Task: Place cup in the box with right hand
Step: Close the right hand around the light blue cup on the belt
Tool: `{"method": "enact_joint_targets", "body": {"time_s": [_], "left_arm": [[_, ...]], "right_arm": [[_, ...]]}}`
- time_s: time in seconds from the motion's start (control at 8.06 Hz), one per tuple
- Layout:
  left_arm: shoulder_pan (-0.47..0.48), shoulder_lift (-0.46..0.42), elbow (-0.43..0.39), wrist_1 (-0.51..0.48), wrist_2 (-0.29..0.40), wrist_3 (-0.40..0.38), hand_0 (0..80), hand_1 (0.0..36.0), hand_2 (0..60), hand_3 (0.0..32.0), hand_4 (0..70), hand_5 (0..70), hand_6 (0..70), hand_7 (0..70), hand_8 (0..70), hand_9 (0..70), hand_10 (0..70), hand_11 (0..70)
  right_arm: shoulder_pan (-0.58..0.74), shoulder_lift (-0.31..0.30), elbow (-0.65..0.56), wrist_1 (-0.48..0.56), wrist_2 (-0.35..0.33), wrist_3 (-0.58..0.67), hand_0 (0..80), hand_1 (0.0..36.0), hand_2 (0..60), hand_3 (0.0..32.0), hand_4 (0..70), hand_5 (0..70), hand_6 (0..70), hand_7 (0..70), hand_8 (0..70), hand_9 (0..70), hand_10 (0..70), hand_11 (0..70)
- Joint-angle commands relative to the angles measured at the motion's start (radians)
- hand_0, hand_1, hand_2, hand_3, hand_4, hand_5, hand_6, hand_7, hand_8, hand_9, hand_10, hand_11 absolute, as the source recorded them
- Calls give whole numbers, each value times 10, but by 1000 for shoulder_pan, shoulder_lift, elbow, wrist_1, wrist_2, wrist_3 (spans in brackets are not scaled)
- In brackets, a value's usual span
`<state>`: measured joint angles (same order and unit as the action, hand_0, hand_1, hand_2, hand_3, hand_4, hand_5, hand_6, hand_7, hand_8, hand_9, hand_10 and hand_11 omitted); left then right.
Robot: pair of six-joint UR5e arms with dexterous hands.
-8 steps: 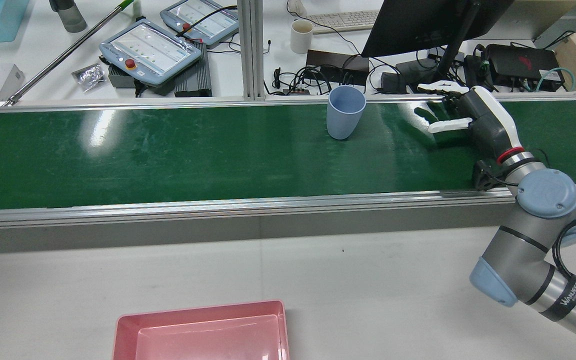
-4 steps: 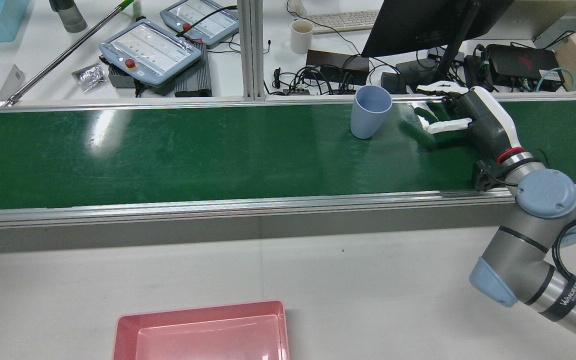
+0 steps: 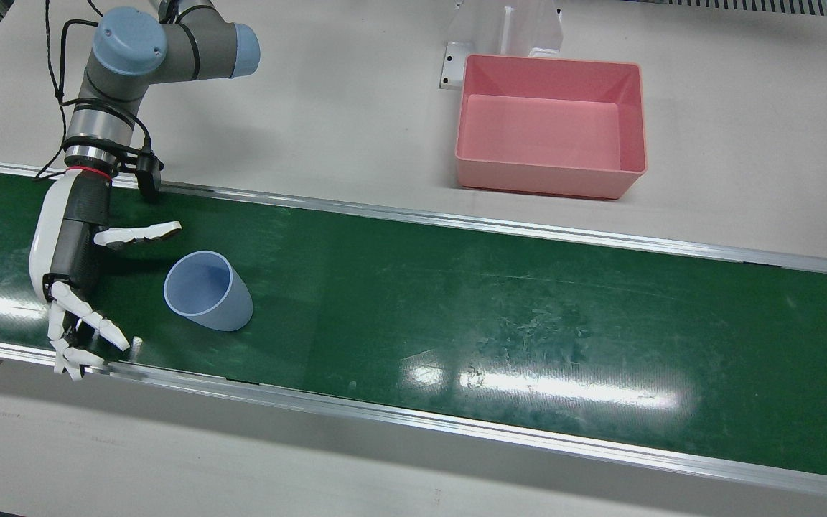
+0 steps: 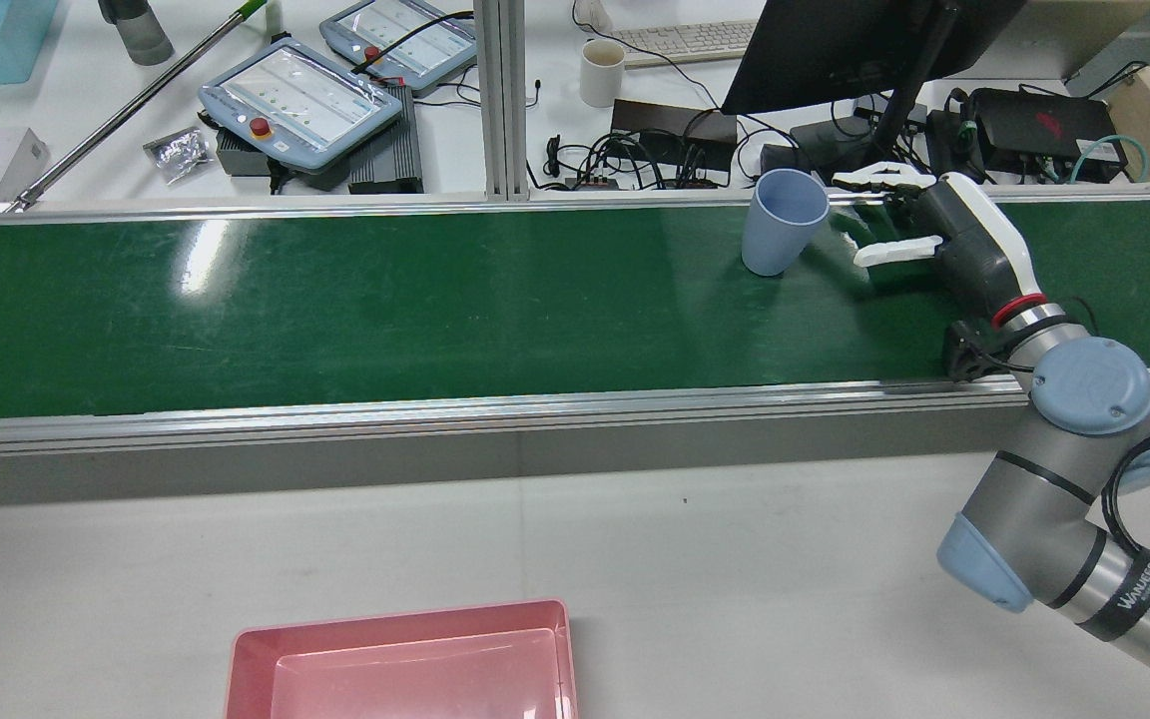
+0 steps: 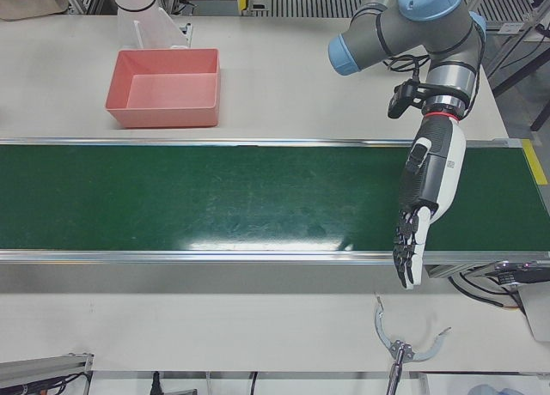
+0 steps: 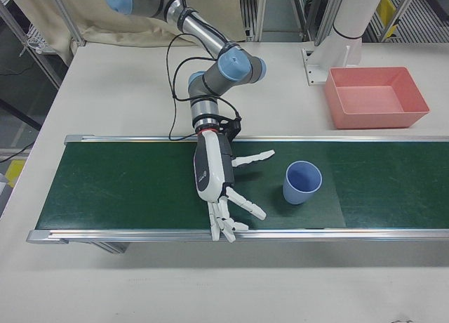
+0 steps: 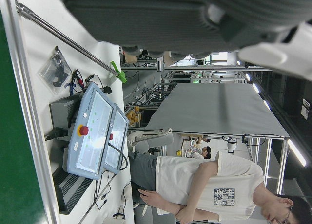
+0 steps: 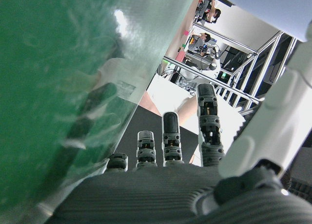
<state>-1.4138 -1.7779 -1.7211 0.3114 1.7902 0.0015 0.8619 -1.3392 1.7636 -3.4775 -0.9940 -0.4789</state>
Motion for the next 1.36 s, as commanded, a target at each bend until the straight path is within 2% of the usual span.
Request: {"method": "enact_joint_targets", "body": {"time_s": [0.0, 0.37, 0.62, 0.74, 0.87, 0.99, 1.12, 1.24], "left_arm": [[0, 0, 0, 0, -2, 0, 0, 0, 0, 0, 0, 0, 0, 0, 0, 0, 0, 0], [0, 0, 0, 0, 0, 0, 0, 0, 0, 0, 0, 0, 0, 0, 0, 0, 0, 0], [0, 0, 0, 0, 0, 0, 0, 0, 0, 0, 0, 0, 0, 0, 0, 0, 0, 0], [1, 0, 0, 0, 0, 0, 0, 0, 0, 0, 0, 0, 0, 0, 0, 0, 0, 0], [0, 0, 0, 0, 0, 0, 0, 0, 0, 0, 0, 0, 0, 0, 0, 0, 0, 0], [0, 0, 0, 0, 0, 0, 0, 0, 0, 0, 0, 0, 0, 0, 0, 0, 0, 0], [0, 0, 0, 0, 0, 0, 0, 0, 0, 0, 0, 0, 0, 0, 0, 0, 0, 0], [0, 0, 0, 0, 0, 0, 0, 0, 0, 0, 0, 0, 0, 0, 0, 0, 0, 0]], "right_arm": [[0, 0, -1, 0, 2, -3, 454, 23, 0, 50, 271, 28, 74, 403, 78, 165, 35, 55], [5, 0, -1, 0, 2, -10, 457, 23, 0, 46, 276, 28, 76, 410, 80, 169, 36, 57], [14, -2, -1, -3, 8, -20, 455, 23, 0, 32, 293, 27, 80, 426, 84, 175, 36, 57], [20, -2, -1, -6, 9, -21, 457, 19, 0, 0, 345, 25, 92, 467, 87, 187, 37, 58], [20, -2, -1, -8, 11, -21, 456, 3, 0, 0, 478, 17, 113, 529, 96, 204, 38, 55], [25, -2, -1, -8, 11, -32, 448, 0, 0, 0, 700, 0, 116, 539, 94, 202, 59, 68], [32, -2, 2, -8, 11, -36, 456, 1, 56, 0, 700, 0, 126, 598, 88, 205, 57, 64], [42, -2, 4, -8, 11, -40, 458, 31, 150, 0, 700, 0, 133, 632, 88, 213, 58, 68]]}}
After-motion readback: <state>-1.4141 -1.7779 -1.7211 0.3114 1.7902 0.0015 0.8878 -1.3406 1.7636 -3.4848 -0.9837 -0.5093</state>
